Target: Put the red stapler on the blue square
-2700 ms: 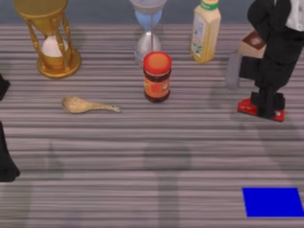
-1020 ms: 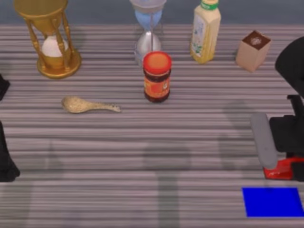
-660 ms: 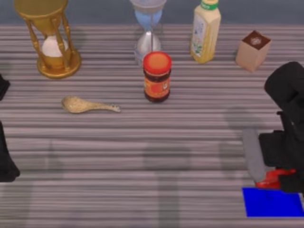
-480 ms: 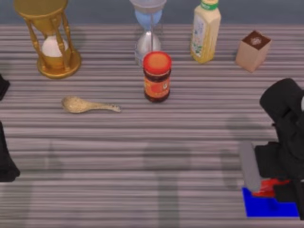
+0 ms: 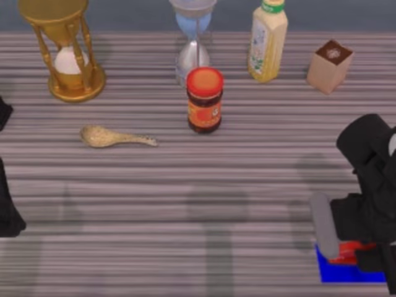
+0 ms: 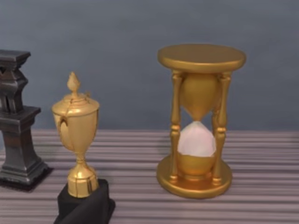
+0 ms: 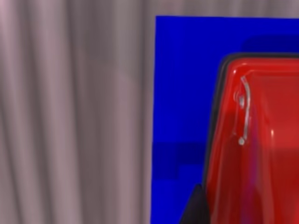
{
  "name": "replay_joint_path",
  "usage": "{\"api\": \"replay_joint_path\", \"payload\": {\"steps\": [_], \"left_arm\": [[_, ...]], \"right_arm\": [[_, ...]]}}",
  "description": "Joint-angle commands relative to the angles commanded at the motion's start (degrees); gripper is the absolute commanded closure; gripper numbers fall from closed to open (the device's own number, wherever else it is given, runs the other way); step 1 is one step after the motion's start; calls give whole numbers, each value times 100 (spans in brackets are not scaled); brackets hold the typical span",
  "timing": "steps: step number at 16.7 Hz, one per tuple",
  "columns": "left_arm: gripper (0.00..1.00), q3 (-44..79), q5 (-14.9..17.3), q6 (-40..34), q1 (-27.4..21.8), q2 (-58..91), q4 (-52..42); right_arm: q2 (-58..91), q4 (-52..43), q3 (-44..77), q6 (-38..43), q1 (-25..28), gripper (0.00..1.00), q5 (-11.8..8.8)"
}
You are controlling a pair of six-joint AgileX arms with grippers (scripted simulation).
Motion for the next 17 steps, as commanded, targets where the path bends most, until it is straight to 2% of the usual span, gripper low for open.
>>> {"api": "replay_joint_path", "payload": {"steps": [11, 17], "left_arm": [[0, 0, 0, 0, 0, 0, 0], [0, 0, 0, 0, 0, 0, 0]], "right_arm": [[0, 0, 0, 0, 0, 2, 0], [0, 0, 0, 0, 0, 0, 0]]}}
